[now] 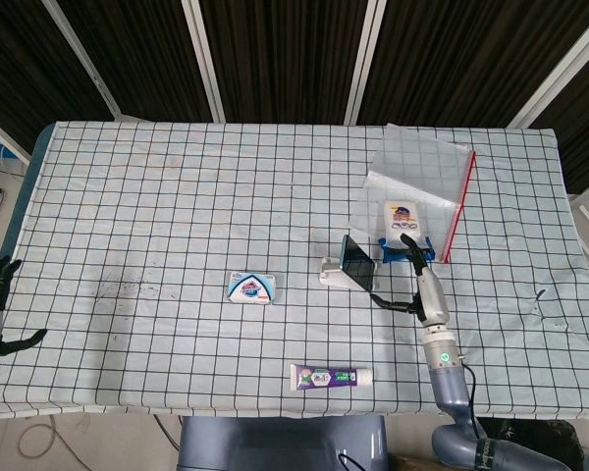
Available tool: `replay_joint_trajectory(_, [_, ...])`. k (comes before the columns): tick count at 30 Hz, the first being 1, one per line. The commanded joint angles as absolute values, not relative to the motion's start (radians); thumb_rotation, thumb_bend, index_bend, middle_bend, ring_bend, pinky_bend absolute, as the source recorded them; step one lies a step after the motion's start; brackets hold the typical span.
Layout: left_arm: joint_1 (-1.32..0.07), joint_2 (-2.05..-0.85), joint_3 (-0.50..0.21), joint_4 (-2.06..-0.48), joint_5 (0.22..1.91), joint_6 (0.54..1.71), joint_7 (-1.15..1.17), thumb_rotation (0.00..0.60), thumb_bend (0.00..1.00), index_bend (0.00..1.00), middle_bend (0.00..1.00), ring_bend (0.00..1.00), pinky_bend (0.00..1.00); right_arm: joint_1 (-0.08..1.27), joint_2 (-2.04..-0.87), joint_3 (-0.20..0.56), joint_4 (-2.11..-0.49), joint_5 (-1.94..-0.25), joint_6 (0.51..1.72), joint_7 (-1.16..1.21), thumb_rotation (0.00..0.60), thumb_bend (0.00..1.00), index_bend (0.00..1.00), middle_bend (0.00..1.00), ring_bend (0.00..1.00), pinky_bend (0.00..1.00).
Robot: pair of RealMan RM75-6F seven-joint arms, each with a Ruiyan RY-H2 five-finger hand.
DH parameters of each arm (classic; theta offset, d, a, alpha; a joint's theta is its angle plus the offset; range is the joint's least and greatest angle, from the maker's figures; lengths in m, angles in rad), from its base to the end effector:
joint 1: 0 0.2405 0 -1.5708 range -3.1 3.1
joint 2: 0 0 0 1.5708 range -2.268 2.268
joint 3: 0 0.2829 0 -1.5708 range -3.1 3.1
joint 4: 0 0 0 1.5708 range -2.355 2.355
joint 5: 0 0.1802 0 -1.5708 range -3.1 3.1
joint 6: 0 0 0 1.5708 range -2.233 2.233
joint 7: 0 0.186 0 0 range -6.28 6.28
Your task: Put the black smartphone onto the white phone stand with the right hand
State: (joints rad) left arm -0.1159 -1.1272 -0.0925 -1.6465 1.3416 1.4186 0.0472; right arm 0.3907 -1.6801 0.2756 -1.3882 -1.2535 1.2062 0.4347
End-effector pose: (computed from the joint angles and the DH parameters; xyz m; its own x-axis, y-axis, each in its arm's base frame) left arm -0.3367 0.2383 0.1982 0.3755 0.0232 0.9265 0.9201 0.1109 -0.3757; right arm -0.2475 -0.3422 0.0211 -0.4373 -0.0911 0.8947 -0.8985 0.0026 -0.4389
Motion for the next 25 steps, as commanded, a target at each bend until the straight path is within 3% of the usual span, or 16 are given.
replay_joint_trajectory(1, [-0.114,-1.127,-0.091,-1.644,1.344,1.421,0.048,0.6,0.0,0.0,0.0,0.0,0.0,0.355,-1.586,0.242,-1.48,-1.274,1.233,0.341,0.6,0.0,0.0,0.09,0.0,0.14])
replay_joint_trajectory(7, [-0.111,-1.128,-0.086,-1.639,1.358,1.433,0.061,0.6,0.0,0.0,0.0,0.0,0.0,0.307,-1.447,0.195,-1.564,-1.336,1.306,0.178,0.6,0.0,0.0,0.09,0.0,0.14])
replay_joint_trajectory(14, [-0.105,-1.136,-0.082,-1.634,1.365,1.448,0.087,0.6,0.0,0.0,0.0,0.0,0.0,0.223,-1.268,0.13,-1.615,-1.392,1.418,-0.085,0.6,0.0,0.0,0.01,0.0,0.14])
replay_joint_trajectory(25, [-0.103,-1.141,-0.085,-1.629,1.358,1.452,0.112,0.6,0.0,0.0,0.0,0.0,0.0,0.164,-1.183,0.088,-1.64,-1.373,1.454,-0.277,0.6,0.0,0.0,0.0,0.0,0.14])
